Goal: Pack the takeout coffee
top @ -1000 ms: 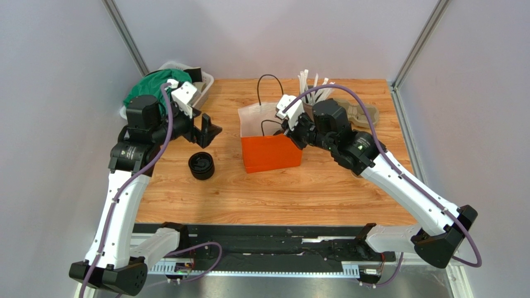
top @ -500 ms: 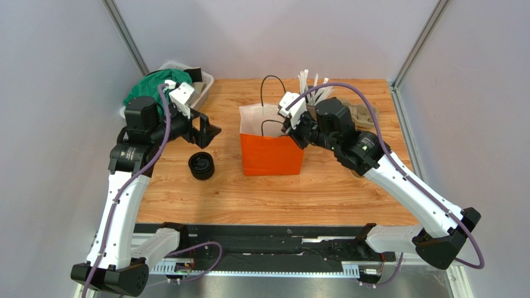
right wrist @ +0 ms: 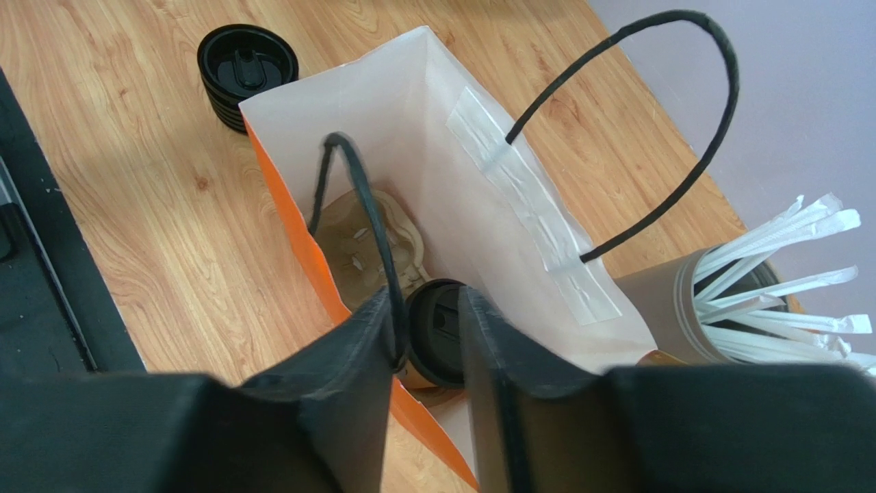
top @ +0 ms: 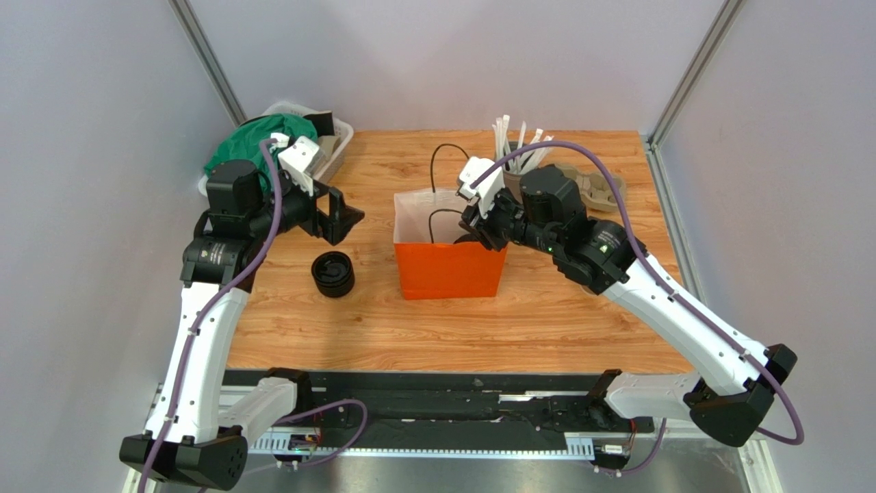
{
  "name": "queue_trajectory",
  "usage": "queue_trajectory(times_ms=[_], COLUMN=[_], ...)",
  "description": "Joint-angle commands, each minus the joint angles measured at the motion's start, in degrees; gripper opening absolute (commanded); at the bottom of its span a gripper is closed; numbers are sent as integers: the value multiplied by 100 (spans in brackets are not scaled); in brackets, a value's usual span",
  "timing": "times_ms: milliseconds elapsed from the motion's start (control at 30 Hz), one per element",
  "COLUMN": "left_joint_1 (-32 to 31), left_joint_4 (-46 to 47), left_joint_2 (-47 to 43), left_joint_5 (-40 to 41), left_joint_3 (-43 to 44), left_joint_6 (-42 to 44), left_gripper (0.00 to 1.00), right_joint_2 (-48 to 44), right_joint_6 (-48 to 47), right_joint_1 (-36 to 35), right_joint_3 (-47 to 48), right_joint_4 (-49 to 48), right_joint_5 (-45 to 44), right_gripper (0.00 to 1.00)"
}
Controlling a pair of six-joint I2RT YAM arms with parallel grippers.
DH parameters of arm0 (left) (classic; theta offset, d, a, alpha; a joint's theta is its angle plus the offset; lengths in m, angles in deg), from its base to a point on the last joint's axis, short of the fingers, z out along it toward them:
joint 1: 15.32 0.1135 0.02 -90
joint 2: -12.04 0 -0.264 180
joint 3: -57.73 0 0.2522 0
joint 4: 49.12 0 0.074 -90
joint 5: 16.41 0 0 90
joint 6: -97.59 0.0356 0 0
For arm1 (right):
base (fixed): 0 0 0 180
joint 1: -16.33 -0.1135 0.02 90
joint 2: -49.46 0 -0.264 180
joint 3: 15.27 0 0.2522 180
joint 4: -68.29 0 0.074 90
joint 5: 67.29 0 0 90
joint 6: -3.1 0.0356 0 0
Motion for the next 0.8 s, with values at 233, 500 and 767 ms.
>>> queue_trajectory(times_ms=[233, 500, 767], left_joint_1=[77, 112, 165], left_joint_4=[261, 296, 322], left_joint_2=[-61, -52, -131], left_joint_5=[-197, -232, -232], left_joint_3=[-44, -44, -79], left_joint_6=[-121, -165, -200], left_gripper=[99, 99, 99], right_joint_2=[-193, -114, 394], right_joint_6=[-112, -42, 450], right_joint_1=[177, 881, 2049], right_joint_3=[739, 1258, 1214], right_joint_4=[247, 345, -516], right_joint_5=[-93, -5, 39], right_gripper=[56, 74, 78])
